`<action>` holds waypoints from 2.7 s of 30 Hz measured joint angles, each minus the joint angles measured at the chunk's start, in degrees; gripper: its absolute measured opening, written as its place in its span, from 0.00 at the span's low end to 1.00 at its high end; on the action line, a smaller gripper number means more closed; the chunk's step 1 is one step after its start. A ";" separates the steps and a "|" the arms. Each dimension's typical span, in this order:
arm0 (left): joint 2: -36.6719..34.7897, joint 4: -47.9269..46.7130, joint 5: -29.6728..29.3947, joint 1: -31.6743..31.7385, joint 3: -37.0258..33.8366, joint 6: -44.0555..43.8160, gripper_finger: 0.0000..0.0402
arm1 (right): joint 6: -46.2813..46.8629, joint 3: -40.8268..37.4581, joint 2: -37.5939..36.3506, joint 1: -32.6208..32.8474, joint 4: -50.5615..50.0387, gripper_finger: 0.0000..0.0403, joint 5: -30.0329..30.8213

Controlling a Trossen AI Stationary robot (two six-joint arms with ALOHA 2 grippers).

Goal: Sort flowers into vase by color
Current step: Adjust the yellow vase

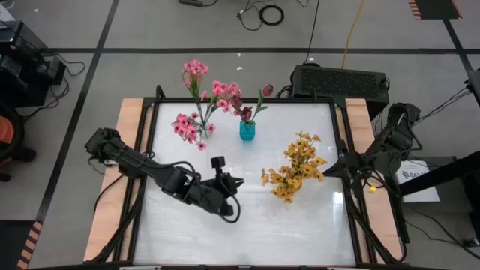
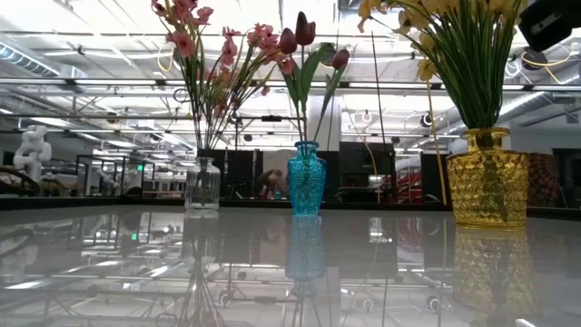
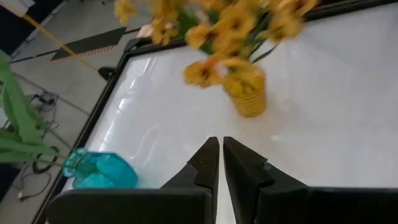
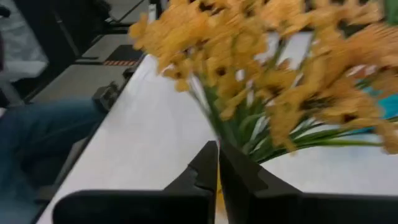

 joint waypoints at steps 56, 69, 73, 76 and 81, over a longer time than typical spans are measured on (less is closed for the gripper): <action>-23.22 23.96 1.20 -0.12 -37.17 -4.52 0.08 | -25.45 -38.99 -15.40 -17.10 52.69 0.00 -8.18; -23.22 23.75 0.20 -0.10 -37.17 -3.40 0.08 | -24.79 -38.99 -15.47 -35.67 49.70 0.00 -27.17; -23.22 23.75 0.07 -0.10 -37.17 -3.07 0.08 | -25.57 -38.99 -15.47 -38.70 49.55 0.00 -27.66; -23.21 23.75 -0.38 -0.10 -37.17 -2.94 0.08 | -26.62 -38.99 -15.47 -40.86 49.80 0.00 -28.47; -23.20 23.77 -1.66 -0.06 -37.17 -1.97 0.08 | -28.41 -38.99 -15.47 -45.73 50.25 0.00 -31.80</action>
